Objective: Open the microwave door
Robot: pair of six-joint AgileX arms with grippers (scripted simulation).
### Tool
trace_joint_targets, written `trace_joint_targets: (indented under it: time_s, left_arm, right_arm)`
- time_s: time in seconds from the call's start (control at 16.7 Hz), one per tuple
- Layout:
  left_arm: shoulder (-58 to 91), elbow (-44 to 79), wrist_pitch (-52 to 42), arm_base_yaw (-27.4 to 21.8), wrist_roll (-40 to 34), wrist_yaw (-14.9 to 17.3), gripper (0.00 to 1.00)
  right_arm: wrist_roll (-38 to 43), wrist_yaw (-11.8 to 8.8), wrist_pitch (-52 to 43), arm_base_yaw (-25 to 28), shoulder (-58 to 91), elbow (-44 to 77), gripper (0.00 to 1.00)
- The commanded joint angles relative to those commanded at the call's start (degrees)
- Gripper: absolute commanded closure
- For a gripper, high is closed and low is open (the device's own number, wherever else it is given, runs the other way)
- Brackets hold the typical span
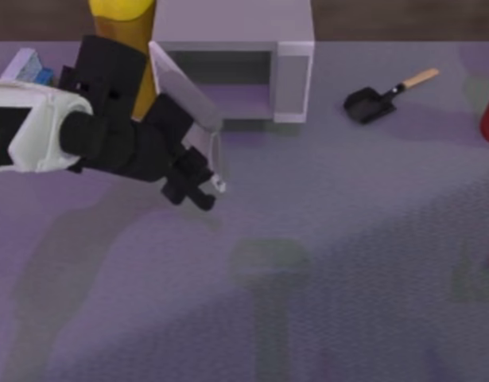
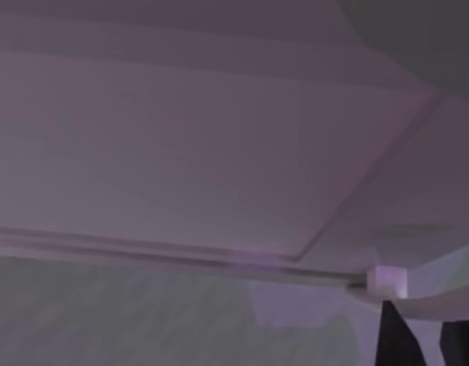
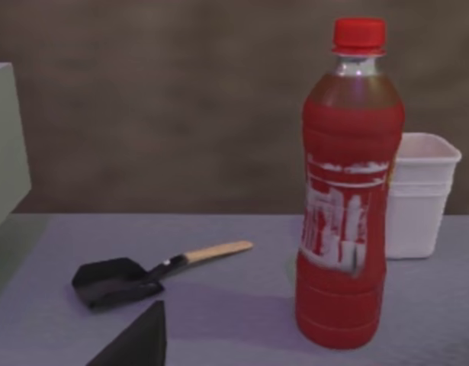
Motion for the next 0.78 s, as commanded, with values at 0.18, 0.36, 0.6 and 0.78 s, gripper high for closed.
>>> trace_joint_targets:
  time_s: [0.18,0.36,0.6,0.78]
  left_arm:
    - [0.0,0.0,0.0,0.0,0.0,0.0,1.0]
    - [0.1,-0.3,-0.4,0.0,0.5,0.7,1.0]
    - [-0.3,0.0,-1.3,1.2,3.1,2.2,1.0]
    - [-0.2,0.0,-1.7,1.7,4.0,2.7,1.0]
  right_arm:
    - [0.0,0.0,0.0,0.0,0.0,0.0,0.0]
    - [0.0,0.0,0.0,0.0,0.0,0.0,0.0]
    - [0.0,0.0,0.0,0.0,0.0,0.0,0.0]
    - [0.0,0.0,0.0,0.0,0.0,0.0,0.0]
